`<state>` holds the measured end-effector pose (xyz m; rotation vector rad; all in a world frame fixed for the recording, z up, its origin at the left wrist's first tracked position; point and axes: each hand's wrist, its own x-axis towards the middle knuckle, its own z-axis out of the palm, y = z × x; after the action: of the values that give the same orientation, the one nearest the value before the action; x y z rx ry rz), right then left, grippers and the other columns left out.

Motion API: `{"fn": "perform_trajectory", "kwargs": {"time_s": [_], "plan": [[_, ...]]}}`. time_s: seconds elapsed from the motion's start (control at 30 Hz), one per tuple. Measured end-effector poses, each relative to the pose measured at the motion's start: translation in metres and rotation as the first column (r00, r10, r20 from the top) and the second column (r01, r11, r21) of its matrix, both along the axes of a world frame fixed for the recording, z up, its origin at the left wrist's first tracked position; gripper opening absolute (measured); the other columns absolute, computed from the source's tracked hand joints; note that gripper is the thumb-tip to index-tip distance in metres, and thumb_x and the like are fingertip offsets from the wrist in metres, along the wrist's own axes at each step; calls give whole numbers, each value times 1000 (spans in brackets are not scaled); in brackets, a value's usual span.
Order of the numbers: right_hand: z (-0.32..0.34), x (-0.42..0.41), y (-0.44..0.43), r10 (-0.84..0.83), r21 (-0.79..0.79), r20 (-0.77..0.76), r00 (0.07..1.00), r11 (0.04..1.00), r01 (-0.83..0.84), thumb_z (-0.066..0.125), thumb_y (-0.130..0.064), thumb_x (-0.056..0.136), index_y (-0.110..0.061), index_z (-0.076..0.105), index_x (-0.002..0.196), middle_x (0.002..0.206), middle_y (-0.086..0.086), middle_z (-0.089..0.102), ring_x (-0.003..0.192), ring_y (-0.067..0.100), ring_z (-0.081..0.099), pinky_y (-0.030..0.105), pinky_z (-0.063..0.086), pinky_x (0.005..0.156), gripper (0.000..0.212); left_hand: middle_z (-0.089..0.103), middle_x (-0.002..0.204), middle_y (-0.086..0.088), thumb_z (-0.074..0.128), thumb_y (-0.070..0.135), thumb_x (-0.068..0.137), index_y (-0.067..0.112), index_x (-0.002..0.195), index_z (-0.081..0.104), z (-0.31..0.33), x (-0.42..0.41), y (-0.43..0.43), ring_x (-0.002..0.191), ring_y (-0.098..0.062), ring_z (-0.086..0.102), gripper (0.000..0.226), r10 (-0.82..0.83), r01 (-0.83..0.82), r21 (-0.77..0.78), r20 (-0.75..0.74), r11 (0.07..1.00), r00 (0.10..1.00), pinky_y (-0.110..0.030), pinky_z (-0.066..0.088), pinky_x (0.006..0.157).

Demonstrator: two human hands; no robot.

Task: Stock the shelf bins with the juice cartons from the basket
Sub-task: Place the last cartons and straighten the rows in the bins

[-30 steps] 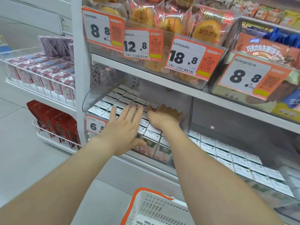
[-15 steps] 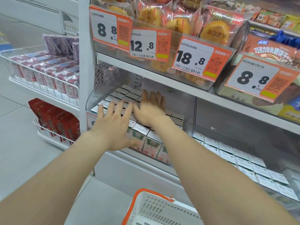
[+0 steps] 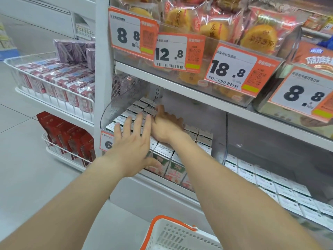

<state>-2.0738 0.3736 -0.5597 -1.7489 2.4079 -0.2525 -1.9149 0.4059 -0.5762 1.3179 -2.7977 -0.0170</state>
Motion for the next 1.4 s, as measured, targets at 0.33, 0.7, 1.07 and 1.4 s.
{"fn": "perform_trajectory", "kwargs": {"time_s": [0.33, 0.7, 1.07, 1.4], "plan": [[-6, 2, -15, -106, -152, -28, 994, 983, 100, 28, -54, 104, -13, 35, 150, 141, 20, 46, 129, 44, 46, 55, 35, 111, 61, -14, 172, -20, 29, 102, 72, 13, 163, -24, 9, 18, -11, 158, -46, -17, 138, 87, -88, 62, 21, 994, 996, -66, -10, 124], [5, 20, -66, 32, -68, -5, 999, 997, -32, 34, -62, 102, -13, 31, 159, 161, 11, 38, 147, 35, 36, 50, 36, 114, 75, -5, 173, -21, 7, 113, 57, 14, 166, -14, 3, 24, -20, 160, -40, -8, 148, 127, -114, 148, -82, 982, 989, -59, -1, 129], [-8, 31, -84, -58, -91, 26, 998, 994, 60, 31, -58, 98, -16, 41, 152, 151, 9, 49, 139, 35, 45, 49, 36, 110, 70, -22, 172, -19, 10, 113, 52, 7, 160, -28, -2, 19, -24, 159, -39, -19, 156, 161, -141, 158, -123, 977, 979, -55, -10, 129], [4, 15, -85, 8, -98, 179, 984, 995, 10, 43, -71, 84, -18, 42, 145, 145, 3, 59, 132, 32, 56, 48, 44, 107, 81, -28, 171, -17, 18, 114, 52, 9, 158, -34, -2, 19, -24, 158, -36, -26, 158, 166, -137, 200, -135, 970, 977, -55, -13, 128]]}}
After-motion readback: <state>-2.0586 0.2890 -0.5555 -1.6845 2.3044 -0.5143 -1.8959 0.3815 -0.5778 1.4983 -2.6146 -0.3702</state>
